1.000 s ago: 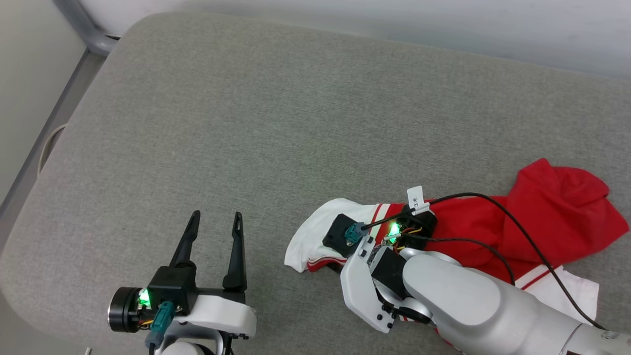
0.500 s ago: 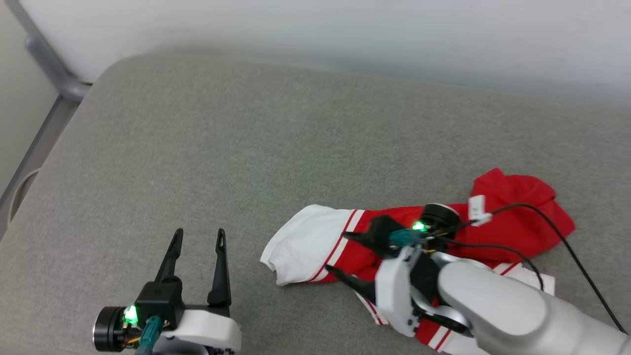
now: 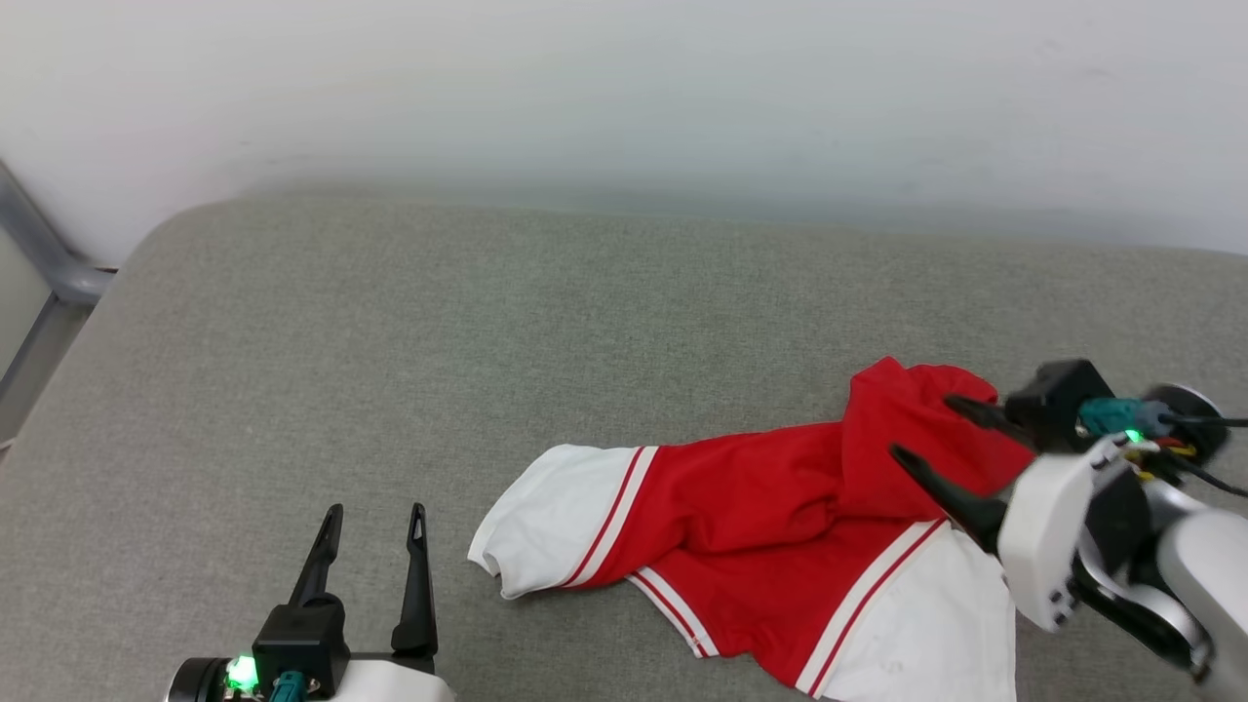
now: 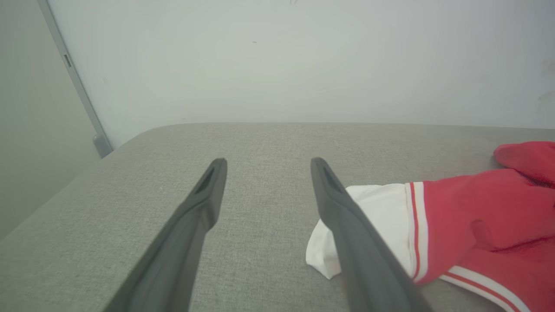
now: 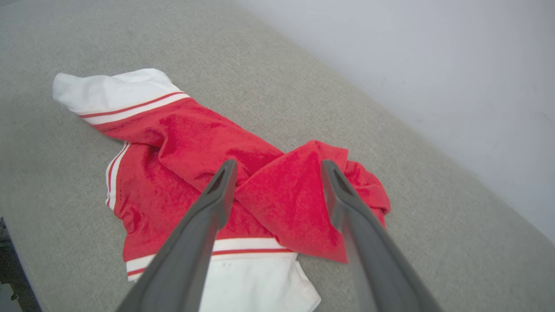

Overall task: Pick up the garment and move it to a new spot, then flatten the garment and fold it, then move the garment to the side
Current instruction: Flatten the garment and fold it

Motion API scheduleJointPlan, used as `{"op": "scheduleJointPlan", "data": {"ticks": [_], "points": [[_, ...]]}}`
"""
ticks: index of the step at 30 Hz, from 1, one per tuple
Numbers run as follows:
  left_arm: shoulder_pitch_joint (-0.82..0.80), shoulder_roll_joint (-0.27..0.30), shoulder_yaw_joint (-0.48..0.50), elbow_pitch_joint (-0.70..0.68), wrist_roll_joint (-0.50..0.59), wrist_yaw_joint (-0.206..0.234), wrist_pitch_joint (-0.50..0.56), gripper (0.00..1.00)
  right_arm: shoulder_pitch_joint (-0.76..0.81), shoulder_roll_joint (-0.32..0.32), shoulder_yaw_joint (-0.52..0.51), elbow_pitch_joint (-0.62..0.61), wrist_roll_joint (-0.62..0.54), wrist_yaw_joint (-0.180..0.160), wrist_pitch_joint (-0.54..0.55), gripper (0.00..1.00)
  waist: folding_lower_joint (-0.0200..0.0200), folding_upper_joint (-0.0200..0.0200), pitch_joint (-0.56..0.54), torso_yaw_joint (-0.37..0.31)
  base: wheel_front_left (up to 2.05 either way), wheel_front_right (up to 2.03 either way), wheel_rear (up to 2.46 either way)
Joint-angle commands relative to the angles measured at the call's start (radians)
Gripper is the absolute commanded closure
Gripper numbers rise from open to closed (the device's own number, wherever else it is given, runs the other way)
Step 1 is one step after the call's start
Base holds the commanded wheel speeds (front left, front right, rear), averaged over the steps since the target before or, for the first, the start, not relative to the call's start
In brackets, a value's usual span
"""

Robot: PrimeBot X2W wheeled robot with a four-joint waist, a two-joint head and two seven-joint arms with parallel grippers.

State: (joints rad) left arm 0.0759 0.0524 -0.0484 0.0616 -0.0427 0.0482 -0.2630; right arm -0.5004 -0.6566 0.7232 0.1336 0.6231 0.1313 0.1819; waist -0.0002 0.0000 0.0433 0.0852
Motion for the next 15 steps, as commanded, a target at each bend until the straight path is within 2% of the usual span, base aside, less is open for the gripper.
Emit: {"op": "scheduleJointPlan", "data": {"ticks": [1,8,11,15], "points": [[0.006,0.002,0.004,-0.002,0.004,-0.005,-0.003,0.0,0.056,-0.026,-0.034,-0.045,-0.003,-0.001,0.061,0.0,0.0002,0.0,-0.011,-0.008,0.0,0.0,0.0],[0.009,0.002,0.006,-0.006,0.01,-0.012,-0.003,0.0,0.227,-0.139,-0.092,-0.21,0.038,-0.001,0.341,0.0,0.0002,0.0,-0.014,-0.013,0.0,0.0,0.0],[0.0,0.001,0.004,-0.008,0.011,-0.014,-0.003,0.0,0.283,-0.171,-0.109,-0.233,0.045,-0.001,0.431,0.0,0.0002,0.0,-0.006,-0.01,0.0,0.0,0.0],[-0.012,0.001,0.003,-0.01,0.009,-0.017,-0.003,0.0,0.34,-0.181,-0.119,-0.224,0.052,-0.001,0.496,0.0,0.0002,0.0,0.01,-0.003,0.0,0.0,0.0]]}}
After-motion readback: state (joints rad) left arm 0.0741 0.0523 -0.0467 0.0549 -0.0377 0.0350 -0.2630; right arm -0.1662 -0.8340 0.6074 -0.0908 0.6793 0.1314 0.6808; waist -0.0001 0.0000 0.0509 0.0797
